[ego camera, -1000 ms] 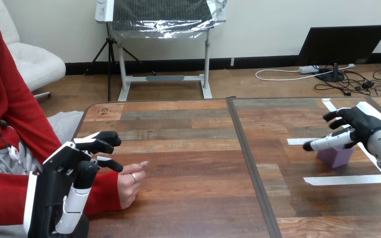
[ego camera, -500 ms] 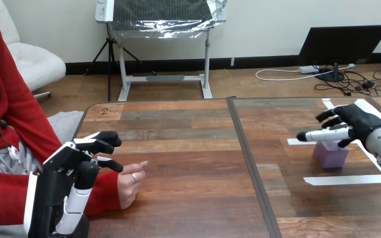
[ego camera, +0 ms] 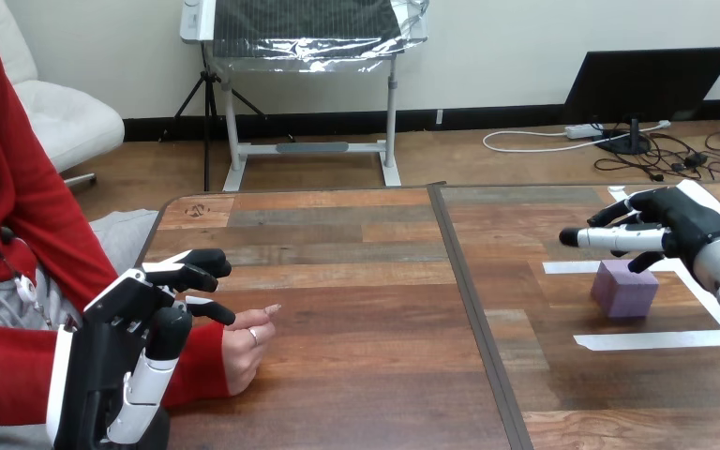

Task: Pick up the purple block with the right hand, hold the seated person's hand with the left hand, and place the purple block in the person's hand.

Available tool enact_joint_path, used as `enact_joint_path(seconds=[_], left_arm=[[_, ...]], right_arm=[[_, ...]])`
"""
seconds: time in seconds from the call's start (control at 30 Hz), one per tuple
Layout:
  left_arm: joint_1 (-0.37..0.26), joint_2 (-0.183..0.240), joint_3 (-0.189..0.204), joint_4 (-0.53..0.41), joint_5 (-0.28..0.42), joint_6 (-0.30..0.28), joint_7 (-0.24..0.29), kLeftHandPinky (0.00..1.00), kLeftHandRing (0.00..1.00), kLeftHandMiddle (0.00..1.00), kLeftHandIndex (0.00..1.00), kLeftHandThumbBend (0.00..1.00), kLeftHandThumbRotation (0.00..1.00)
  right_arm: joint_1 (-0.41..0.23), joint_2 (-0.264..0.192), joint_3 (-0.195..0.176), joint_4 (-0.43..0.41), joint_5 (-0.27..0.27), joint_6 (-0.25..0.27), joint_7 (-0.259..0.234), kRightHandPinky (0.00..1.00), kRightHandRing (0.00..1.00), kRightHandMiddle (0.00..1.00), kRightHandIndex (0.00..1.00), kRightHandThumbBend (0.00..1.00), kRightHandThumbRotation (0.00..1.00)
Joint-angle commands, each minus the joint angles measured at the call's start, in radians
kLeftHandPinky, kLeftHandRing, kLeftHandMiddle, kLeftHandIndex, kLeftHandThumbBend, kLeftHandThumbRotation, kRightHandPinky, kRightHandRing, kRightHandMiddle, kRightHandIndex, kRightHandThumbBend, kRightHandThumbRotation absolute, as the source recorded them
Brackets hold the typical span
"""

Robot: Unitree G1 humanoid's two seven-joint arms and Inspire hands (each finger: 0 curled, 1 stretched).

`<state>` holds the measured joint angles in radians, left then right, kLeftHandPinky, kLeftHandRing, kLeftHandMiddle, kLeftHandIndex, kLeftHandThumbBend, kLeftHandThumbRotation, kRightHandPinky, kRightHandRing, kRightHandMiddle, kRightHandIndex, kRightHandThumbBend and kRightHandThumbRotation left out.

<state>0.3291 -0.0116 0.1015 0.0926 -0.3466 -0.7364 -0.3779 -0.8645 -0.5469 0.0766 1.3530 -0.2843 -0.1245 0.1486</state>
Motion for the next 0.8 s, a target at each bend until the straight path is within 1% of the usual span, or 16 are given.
enact_joint_path(seconds=[0.0, 0.33, 0.6, 0.77], left_arm=[[0.095, -0.027, -0.020, 0.003, -0.007, -0.004, -0.005, 0.46, 0.68, 0.67, 0.49, 0.85, 0.62], [0.089, -0.026, -0.018, 0.011, -0.012, -0.005, -0.010, 0.46, 0.68, 0.66, 0.49, 0.85, 0.61], [0.086, -0.022, -0.018, 0.015, -0.014, -0.004, -0.017, 0.46, 0.67, 0.66, 0.50, 0.85, 0.61], [0.085, -0.020, -0.018, 0.015, -0.024, 0.001, -0.026, 0.46, 0.68, 0.67, 0.50, 0.85, 0.60]], right_arm=[[-0.089, -0.012, -0.029, -0.036, 0.023, -0.027, -0.009, 0.45, 0.51, 0.54, 0.53, 0.86, 0.35], [-0.098, -0.012, -0.062, -0.041, 0.053, -0.036, -0.018, 0.40, 0.45, 0.50, 0.50, 0.84, 0.36], [-0.094, -0.012, -0.085, -0.043, 0.070, -0.063, -0.053, 0.40, 0.46, 0.51, 0.50, 0.85, 0.36], [-0.089, -0.010, -0.085, -0.043, 0.063, -0.076, -0.074, 0.40, 0.47, 0.51, 0.52, 0.85, 0.36]])
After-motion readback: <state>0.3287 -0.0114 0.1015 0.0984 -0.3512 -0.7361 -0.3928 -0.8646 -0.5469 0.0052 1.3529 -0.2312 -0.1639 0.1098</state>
